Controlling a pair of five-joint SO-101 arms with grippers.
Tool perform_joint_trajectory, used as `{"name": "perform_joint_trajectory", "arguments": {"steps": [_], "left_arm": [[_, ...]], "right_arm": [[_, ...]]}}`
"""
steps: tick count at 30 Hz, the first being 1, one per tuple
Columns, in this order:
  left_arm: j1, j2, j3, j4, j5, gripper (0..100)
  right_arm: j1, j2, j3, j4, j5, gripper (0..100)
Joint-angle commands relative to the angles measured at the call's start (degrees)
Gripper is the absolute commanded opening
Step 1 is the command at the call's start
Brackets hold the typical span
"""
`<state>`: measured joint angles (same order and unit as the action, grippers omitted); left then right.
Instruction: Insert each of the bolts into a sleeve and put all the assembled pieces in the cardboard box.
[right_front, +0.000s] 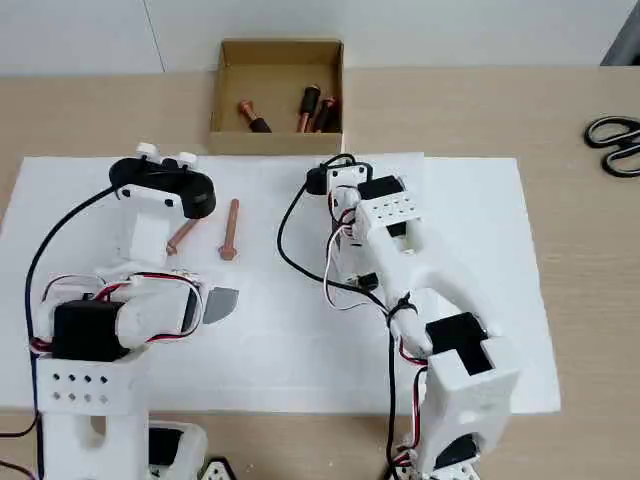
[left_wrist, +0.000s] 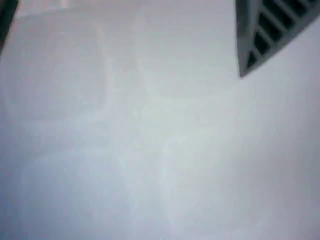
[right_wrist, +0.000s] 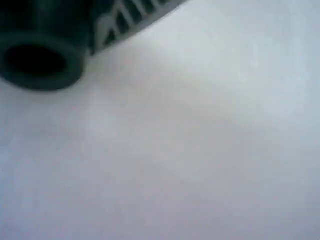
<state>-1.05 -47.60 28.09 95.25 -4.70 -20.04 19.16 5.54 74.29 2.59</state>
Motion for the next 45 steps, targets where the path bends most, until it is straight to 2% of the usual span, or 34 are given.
{"name": "perform_joint_trajectory", "arguments": {"steps": [1, 3, 7, 15, 25, 34, 39, 45], "left_arm": [[-0.18, -0.44, -0.13, 0.09, -0.09, 29], [-0.18, -0.44, -0.13, 0.09, -0.09, 29], [-0.18, -0.44, -0.13, 0.09, -0.09, 29], [-0.26, 2.11, -2.95, 1.67, -0.18, 29], [-0.18, 28.48, -20.44, 2.55, -0.26, 29], [-0.18, 54.15, -29.85, -7.82, -0.09, 27], [0.18, 64.18, -36.44, -10.29, 0.09, 21], [0.0, 74.11, -42.59, -10.29, 2.81, 21]], "right_arm": [[-0.13, 0.48, -1.58, -1.71, 0.53, 11.7], [-0.13, 0.48, -1.58, -1.71, 0.7, 11.0], [-0.13, 0.31, -1.58, -1.27, 4.57, 0.0], [0.31, -5.49, -3.6, 6.9, 6.33, 0.5], [1.27, -15.96, -3.34, 11.12, 6.42, 0.4], [5.58, -15.96, -3.6, 13.93, 6.42, 0.4], [5.58, -15.96, -3.52, 14.9, 6.42, 0.4], [5.58, -15.96, -3.43, 14.9, 6.42, 0.4]]}}
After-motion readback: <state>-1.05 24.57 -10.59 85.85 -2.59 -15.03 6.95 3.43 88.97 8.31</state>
